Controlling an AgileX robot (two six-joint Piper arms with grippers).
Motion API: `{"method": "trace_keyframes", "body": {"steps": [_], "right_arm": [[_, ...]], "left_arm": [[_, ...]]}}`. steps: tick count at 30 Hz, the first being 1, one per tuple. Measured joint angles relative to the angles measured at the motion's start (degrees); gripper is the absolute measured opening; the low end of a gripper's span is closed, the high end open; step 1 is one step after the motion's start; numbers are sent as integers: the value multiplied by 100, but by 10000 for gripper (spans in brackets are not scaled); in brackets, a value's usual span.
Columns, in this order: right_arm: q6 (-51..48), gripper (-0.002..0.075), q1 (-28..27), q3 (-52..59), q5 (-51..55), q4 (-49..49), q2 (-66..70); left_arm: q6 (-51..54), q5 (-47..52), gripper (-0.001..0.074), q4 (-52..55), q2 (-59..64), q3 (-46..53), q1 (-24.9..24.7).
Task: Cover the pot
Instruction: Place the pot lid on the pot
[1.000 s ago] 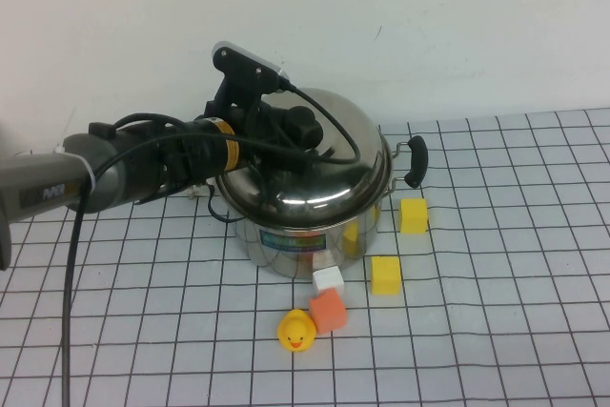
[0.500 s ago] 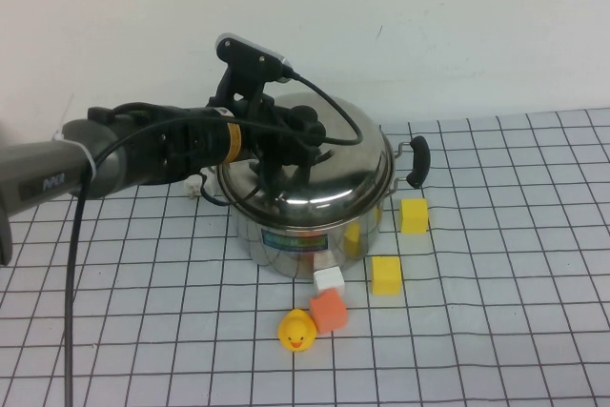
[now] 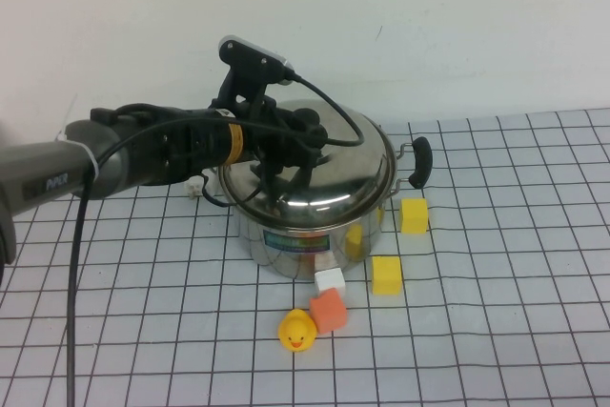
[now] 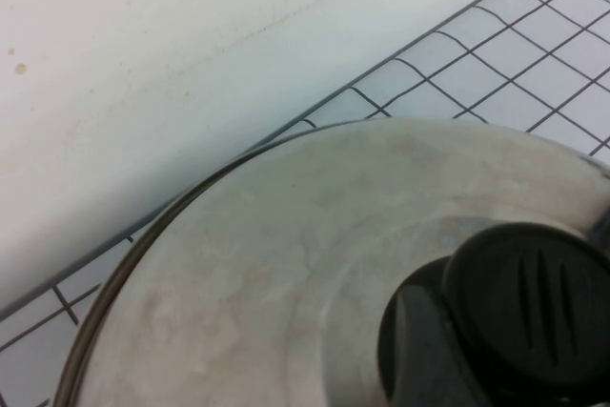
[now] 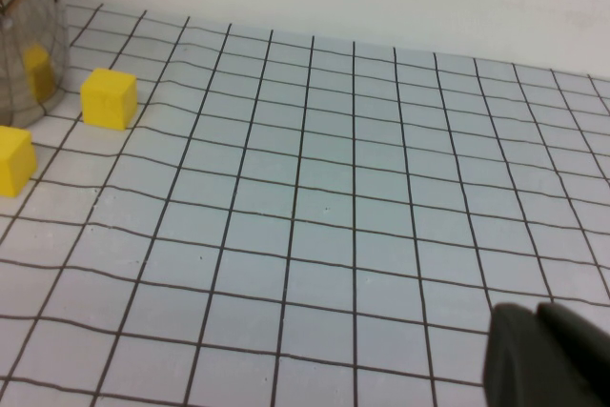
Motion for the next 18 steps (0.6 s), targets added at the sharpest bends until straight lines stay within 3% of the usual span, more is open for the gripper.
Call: {"method": "trace_keyframes", "body": {"steps": [2, 6, 10, 14, 18], "right_arm": [[0, 9, 0, 0, 0, 0, 0], [0, 9, 0, 0, 0, 0, 0], [0, 9, 0, 0, 0, 0, 0], [0, 9, 0, 0, 0, 0, 0], [0, 9, 0, 0, 0, 0, 0]], "left_arm": [[19, 0, 347, -79, 0, 0, 0], [83, -8, 467, -199, -59, 0, 0], [83, 56, 487, -261, -423, 0, 0], [62, 405, 416, -208, -976, 0, 0], [-249, 884, 200, 119, -1651, 0, 0]]}}
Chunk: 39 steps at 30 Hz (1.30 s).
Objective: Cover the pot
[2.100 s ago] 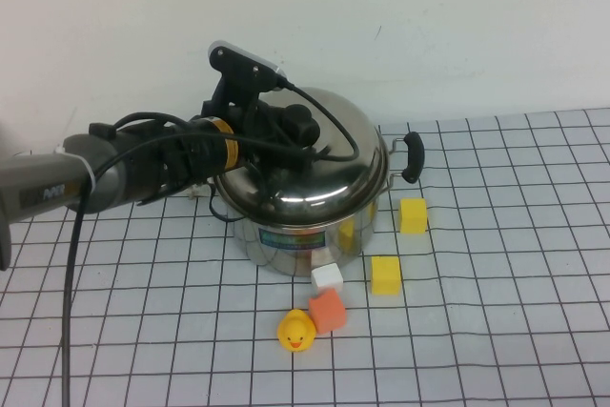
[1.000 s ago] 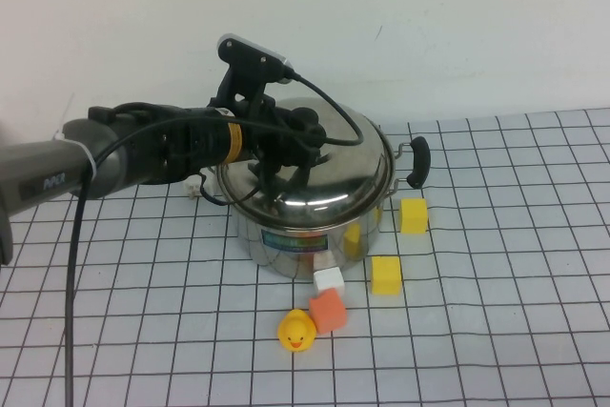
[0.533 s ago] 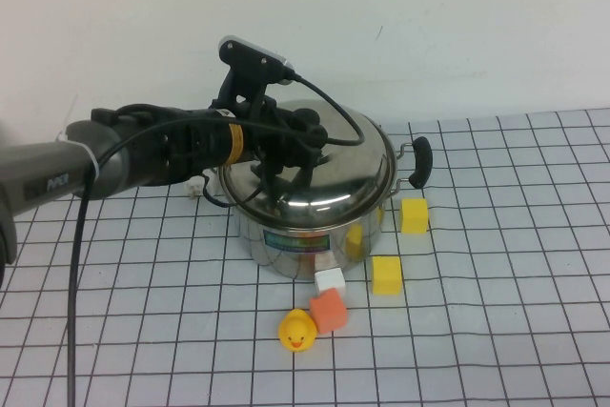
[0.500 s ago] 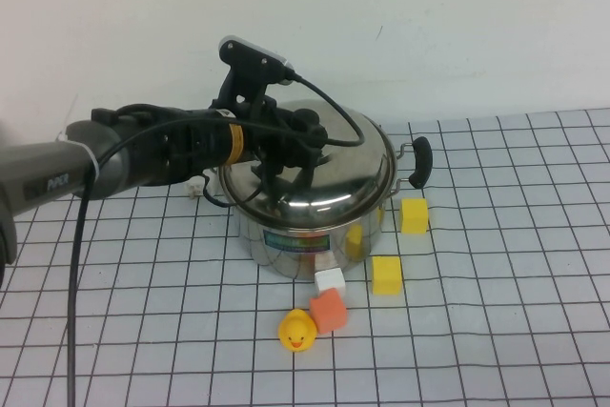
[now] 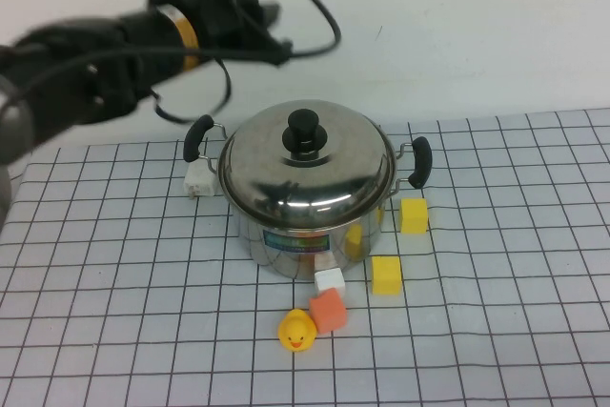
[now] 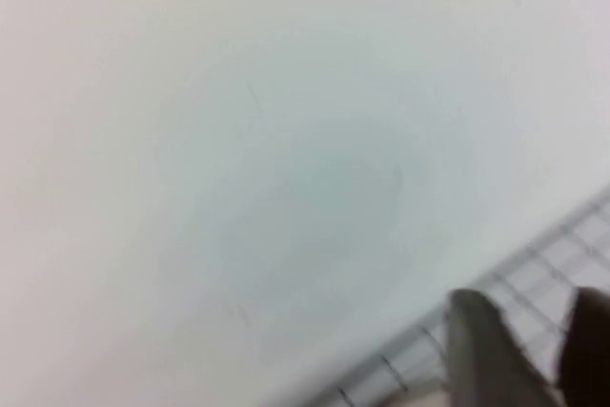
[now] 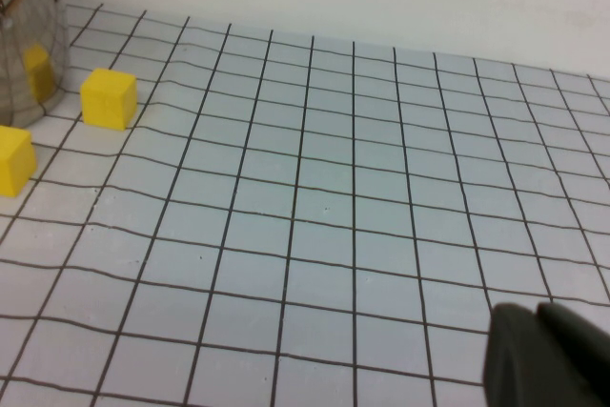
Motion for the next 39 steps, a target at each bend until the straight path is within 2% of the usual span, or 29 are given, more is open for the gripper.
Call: {"method": "trace_keyframes", "body": {"steps": [1, 3, 6, 12, 19, 29, 39], "right_arm": [[0, 9, 0, 0, 0, 0, 0], [0, 9, 0, 0, 0, 0, 0], [0, 9, 0, 0, 0, 0, 0], [0, 9, 0, 0, 0, 0, 0], [0, 9, 0, 0, 0, 0, 0], [0, 9, 0, 0, 0, 0, 0], [0, 9, 0, 0, 0, 0, 0]], "left_arm": [[-119, 66, 132, 100, -202, 0, 0], [-363, 93, 61, 294, -632, 0, 0], [-875, 146, 17, 563, -1268, 25, 0], [-1263, 828, 2, 712, -2550, 654, 0], [-1389, 1199, 0, 773, -3993, 2364, 0], [-1755, 50, 0, 851, -5591, 4504, 0], [-1781, -1435, 0, 1492, -5832, 5180, 0]]}}
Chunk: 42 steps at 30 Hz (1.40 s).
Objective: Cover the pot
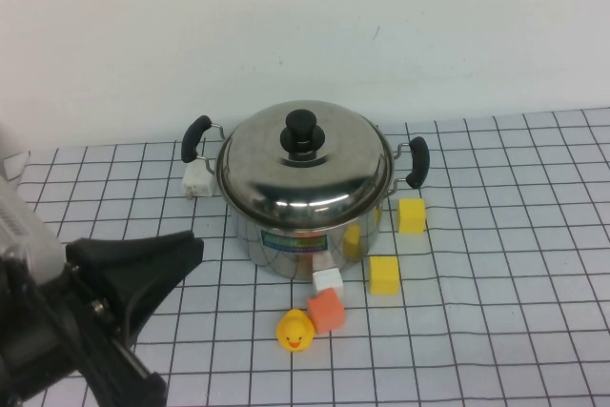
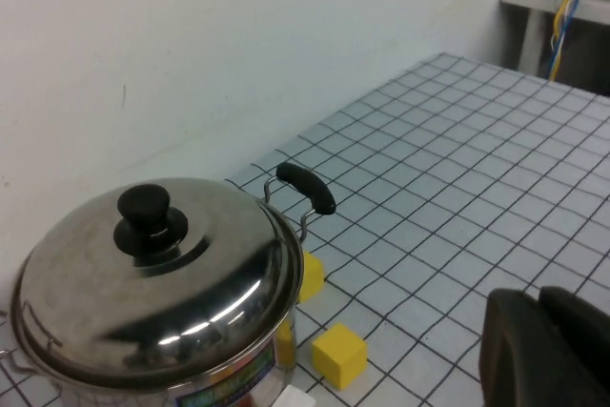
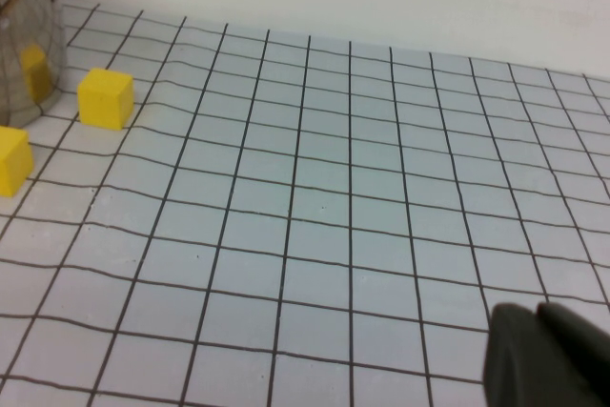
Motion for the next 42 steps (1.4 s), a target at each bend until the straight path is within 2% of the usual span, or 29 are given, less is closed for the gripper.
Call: {"method": "trace_keyframes", "body": {"steps": [6, 13, 16, 21, 26, 29, 31, 35, 42], "right_arm": [[0, 9, 0, 0, 0, 0, 0], [0, 9, 0, 0, 0, 0, 0], [0, 9, 0, 0, 0, 0, 0], [0, 9, 0, 0, 0, 0, 0], [0, 9, 0, 0, 0, 0, 0], [0, 9, 0, 0, 0, 0, 0], [0, 9, 0, 0, 0, 0, 0], [0, 9, 0, 0, 0, 0, 0], [0, 9, 0, 0, 0, 0, 0]], "left_arm": [[-171, 402, 0, -70, -29, 9, -16], [-41, 1948, 0, -855, -452, 50, -407], [979, 2497, 0, -1738, -843, 197, -347], [3029, 2904, 0, -3726, -1614, 766, 52], [5627, 3080, 0, -6854, -2434, 1637, 618], [7002, 3080, 0, -8383, -2748, 2156, 875], [7398, 3060, 0, -8879, -2936, 2510, 992], [7500, 3080, 0, -9310, -3460, 3052, 1190], [7500, 3577, 0, -9721, -4177, 3107, 1287]]}}
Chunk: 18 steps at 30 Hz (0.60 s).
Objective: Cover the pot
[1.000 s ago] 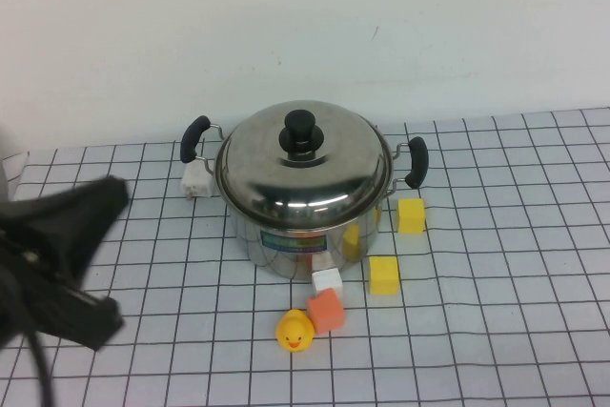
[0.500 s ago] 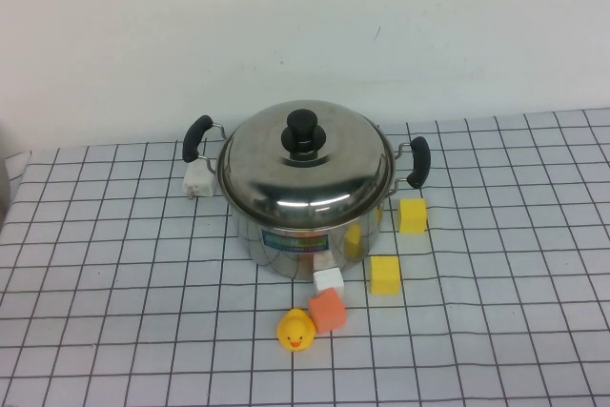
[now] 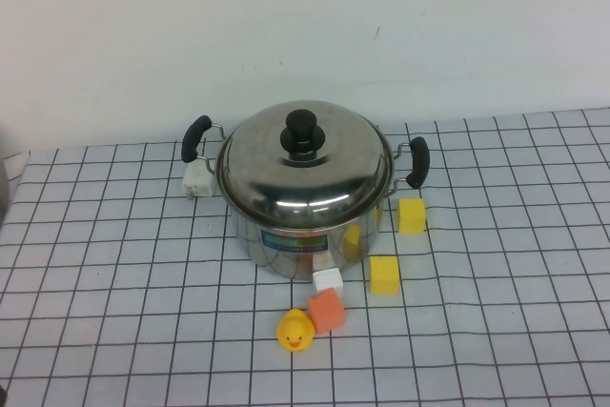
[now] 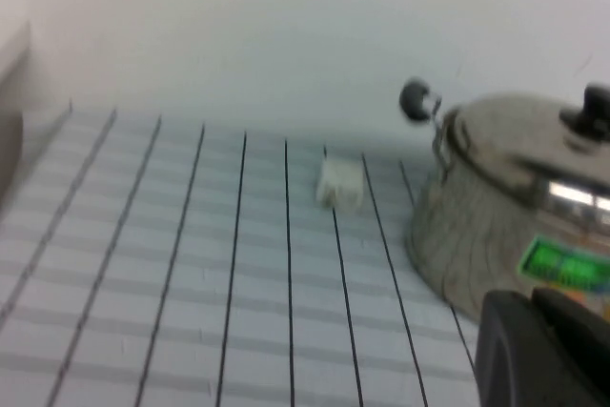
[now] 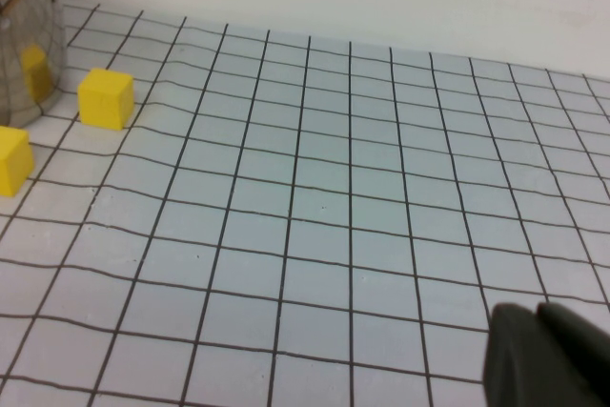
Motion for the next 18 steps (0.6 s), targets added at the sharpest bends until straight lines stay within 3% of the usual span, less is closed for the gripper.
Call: {"method": "trace_keyframes", "body": {"steps": [5, 18], "right_arm": [[0, 9, 0, 0, 0, 0, 0], [0, 9, 0, 0, 0, 0, 0]], "left_arm": [[14, 986, 0, -399, -163, 0, 13], [318, 1030, 0, -456, -176, -11, 288]]}}
